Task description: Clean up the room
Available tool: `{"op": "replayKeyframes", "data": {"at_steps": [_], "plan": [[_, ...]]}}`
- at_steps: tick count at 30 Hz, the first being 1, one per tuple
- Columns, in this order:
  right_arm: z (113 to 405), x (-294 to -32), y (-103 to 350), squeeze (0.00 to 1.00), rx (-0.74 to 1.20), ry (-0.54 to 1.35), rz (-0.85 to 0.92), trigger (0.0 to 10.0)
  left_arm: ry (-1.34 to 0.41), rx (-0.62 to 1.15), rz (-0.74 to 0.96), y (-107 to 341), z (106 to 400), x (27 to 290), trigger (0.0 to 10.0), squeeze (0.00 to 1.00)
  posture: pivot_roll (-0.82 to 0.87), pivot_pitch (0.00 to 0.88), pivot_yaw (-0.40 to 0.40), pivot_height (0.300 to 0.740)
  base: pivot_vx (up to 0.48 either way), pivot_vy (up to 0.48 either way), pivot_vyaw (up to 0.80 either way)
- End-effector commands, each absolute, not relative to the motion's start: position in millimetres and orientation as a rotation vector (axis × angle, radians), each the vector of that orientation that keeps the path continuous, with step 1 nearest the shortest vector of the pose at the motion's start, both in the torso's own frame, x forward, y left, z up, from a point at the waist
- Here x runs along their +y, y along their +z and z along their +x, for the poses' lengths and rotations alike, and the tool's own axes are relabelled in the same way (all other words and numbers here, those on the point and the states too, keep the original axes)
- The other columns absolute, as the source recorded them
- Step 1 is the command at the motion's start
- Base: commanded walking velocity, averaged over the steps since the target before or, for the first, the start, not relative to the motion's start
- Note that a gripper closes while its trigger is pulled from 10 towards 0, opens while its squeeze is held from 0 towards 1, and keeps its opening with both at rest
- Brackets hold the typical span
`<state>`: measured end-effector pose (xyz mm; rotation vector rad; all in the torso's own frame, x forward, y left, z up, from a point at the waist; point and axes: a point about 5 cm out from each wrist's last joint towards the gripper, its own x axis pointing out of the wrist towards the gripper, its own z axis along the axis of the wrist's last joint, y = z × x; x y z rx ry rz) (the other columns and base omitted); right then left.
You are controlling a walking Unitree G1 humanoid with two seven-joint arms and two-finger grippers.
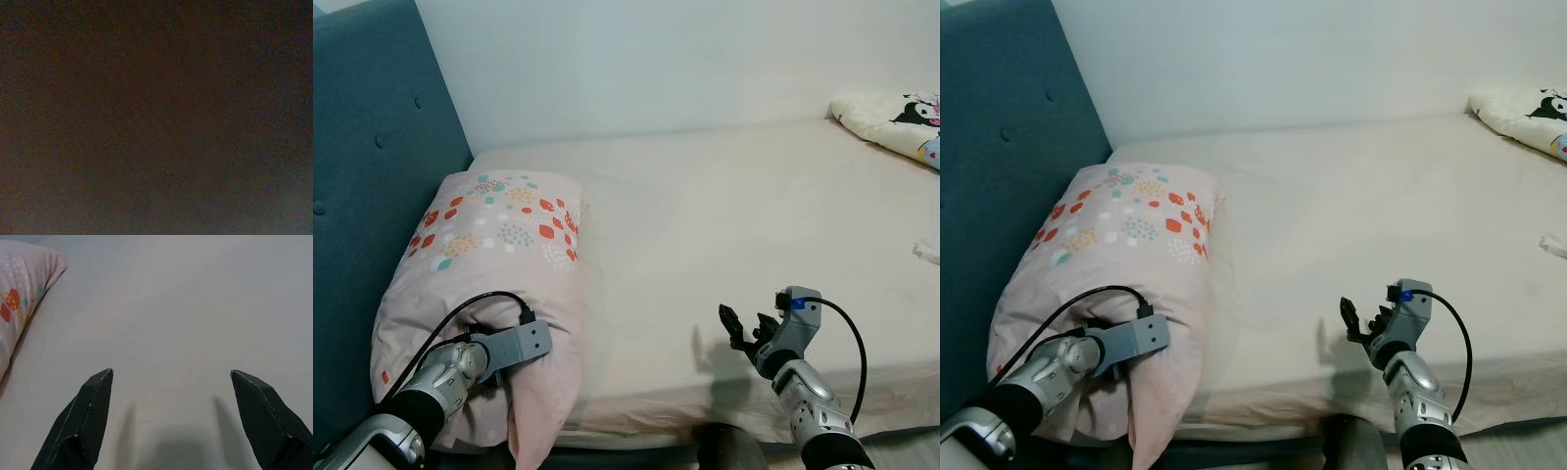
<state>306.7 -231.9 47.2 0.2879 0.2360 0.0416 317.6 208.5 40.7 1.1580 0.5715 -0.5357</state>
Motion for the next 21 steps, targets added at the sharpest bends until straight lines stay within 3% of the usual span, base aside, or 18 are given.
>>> {"op": "replayKeyframes", "data": {"at_steps": [1,7,10,11,13,15,17,20,21], "plan": [[305,-228,44,0.0,0.252,0.052,0.299,10.0,-0.508,0.541,1.133,44,320,209,10.0,0.0,-0.08,0.0,0.01,0.371,0.0,0.0,0.0],[306,-226,45,0.0,0.252,0.061,0.3,10.0,-0.559,0.615,1.115,34,308,222,10.0,0.0,-0.08,0.0,0.009,0.371,0.0,0.0,0.0],[306,-226,44,0.0,0.256,0.063,0.298,10.0,-0.688,0.775,1.126,26,287,242,10.0,0.0,-0.07,0.0,0.005,0.371,0.0,0.0,0.0],[306,-226,44,0.0,0.258,0.065,0.298,10.0,-0.802,0.871,1.165,28,273,257,10.0,0.0,-0.07,0.0,0.003,0.371,0.0,0.0,0.0],[306,-226,44,0.0,0.258,0.065,0.298,10.0,-0.802,0.871,1.165,28,273,257,10.0,0.0,-0.07,0.0,0.003,0.371,0.0,0.0,0.0],[306,-227,44,0.0,0.262,0.069,0.3,10.0,-0.953,1.023,1.137,58,245,280,10.0,0.0,-0.07,0.0,-0.003,0.371,0.0,0.0,0.0],[306,-227,44,0.0,0.262,0.069,0.3,10.0,-0.953,1.023,1.137,58,245,280,10.0,0.0,-0.07,0.0,-0.003,0.371,0.0,0.0,0.0],[309,-222,47,0.0,0.259,0.104,0.313,10.0,-1.082,0.952,1.123,113,230,274,10.0,0.0,-0.06,0.0,-0.008,0.371,0.0,0.0,0.0],[309,-222,47,0.0,0.259,0.104,0.313,10.0,-1.082,0.952,1.123,113,230,274,10.0,0.0,-0.06,0.0,-0.008,0.371,0.0,0.0,0.0]]}}
